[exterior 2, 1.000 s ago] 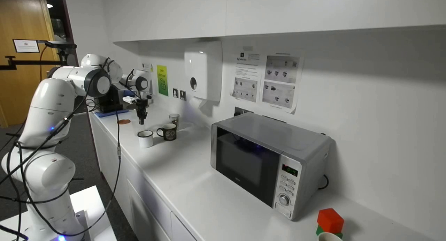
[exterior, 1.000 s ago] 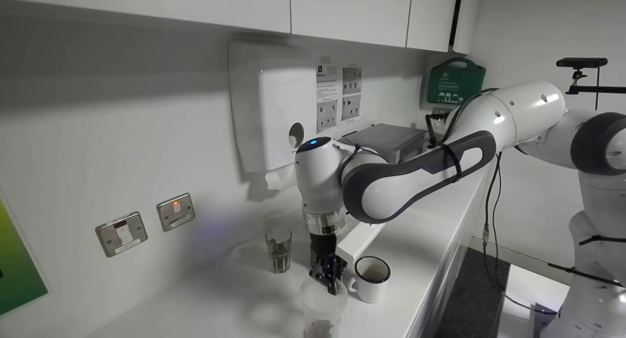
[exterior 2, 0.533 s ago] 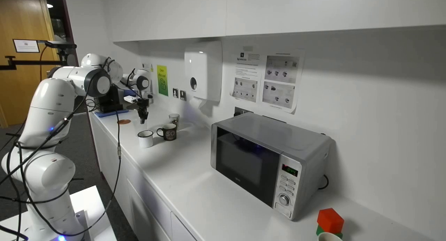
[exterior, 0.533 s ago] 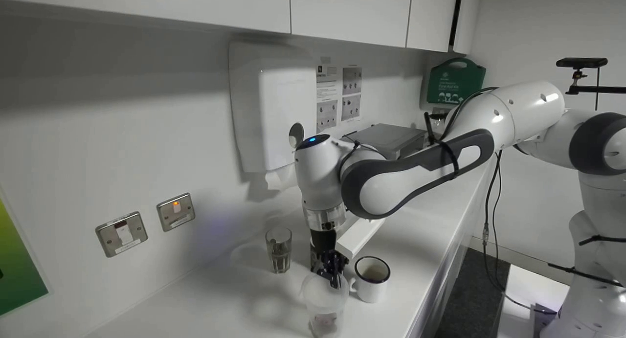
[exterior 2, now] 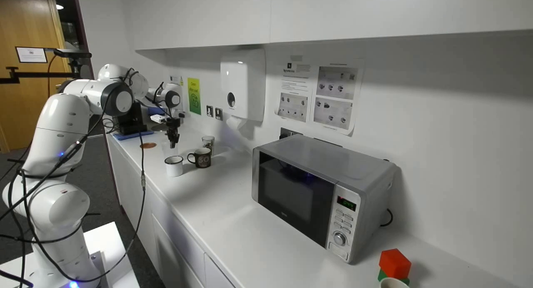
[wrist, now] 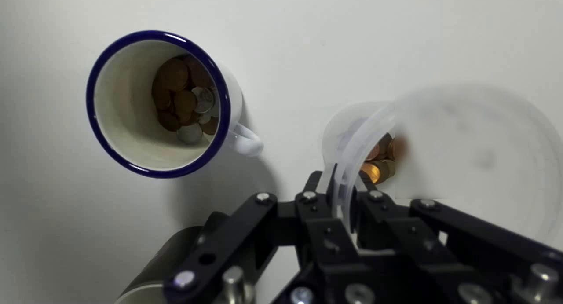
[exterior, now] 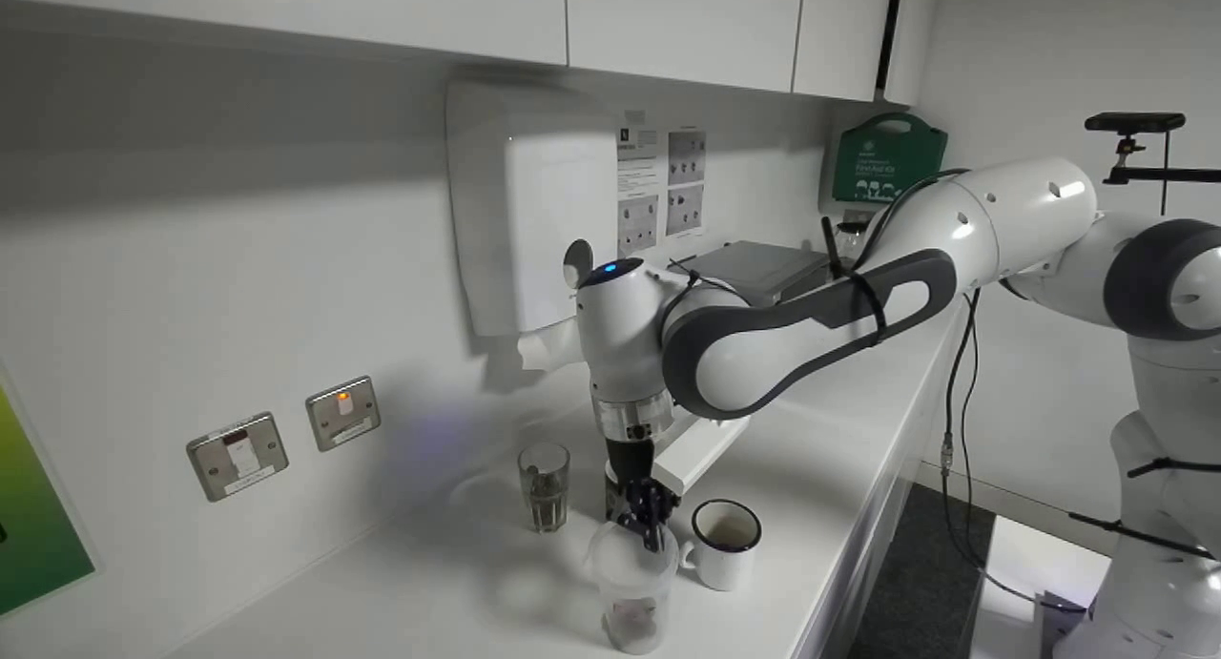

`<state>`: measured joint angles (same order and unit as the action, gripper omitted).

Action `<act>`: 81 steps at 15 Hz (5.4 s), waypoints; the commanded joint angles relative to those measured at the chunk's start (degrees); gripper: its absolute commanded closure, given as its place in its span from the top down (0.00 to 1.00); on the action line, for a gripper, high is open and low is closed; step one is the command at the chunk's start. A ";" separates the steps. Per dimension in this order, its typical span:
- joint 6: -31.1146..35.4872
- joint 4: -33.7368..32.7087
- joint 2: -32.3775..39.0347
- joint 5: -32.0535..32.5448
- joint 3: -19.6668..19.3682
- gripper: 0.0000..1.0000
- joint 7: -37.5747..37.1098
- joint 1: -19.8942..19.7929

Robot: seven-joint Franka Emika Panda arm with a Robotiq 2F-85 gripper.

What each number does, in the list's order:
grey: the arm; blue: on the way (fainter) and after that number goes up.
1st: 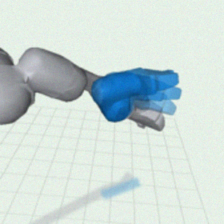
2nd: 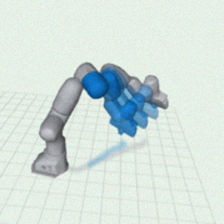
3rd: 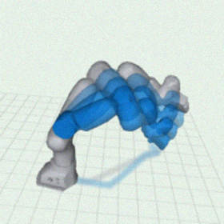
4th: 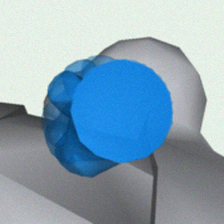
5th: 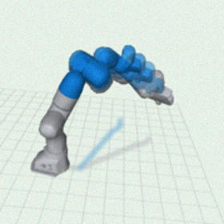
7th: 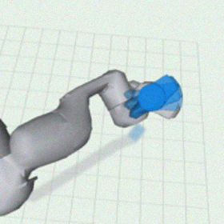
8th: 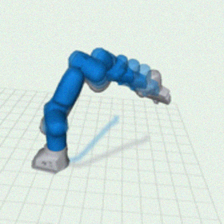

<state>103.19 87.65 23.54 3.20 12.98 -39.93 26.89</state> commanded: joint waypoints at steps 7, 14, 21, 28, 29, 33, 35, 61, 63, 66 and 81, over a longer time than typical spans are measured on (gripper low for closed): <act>-1.84 -0.03 -0.33 -0.90 -1.03 0.02 1.14 -1.58; -2.14 -0.36 -0.33 -0.94 -1.55 0.55 0.55 -2.00; -2.86 1.36 -3.34 -2.28 -1.53 1.00 0.90 -2.50; -2.28 8.37 -13.84 -8.24 -1.05 1.00 1.70 -4.70; -1.94 9.93 -15.27 -8.95 -1.07 1.00 1.89 -5.18; 1.19 18.89 -20.64 -11.59 -1.58 1.00 2.96 -7.98; 4.09 23.62 -22.51 -12.24 -1.86 1.00 4.44 -9.50; 19.62 37.58 -23.38 -13.13 -1.53 1.00 15.22 -14.35; 20.60 37.85 -23.00 -13.23 -1.57 1.00 15.46 -14.38; 22.97 38.12 -22.02 -13.25 -1.54 1.00 15.70 -14.30; 24.87 39.02 -18.77 -12.26 -2.44 0.37 15.81 -14.40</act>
<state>126.88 125.07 5.55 -9.49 10.72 -25.59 12.80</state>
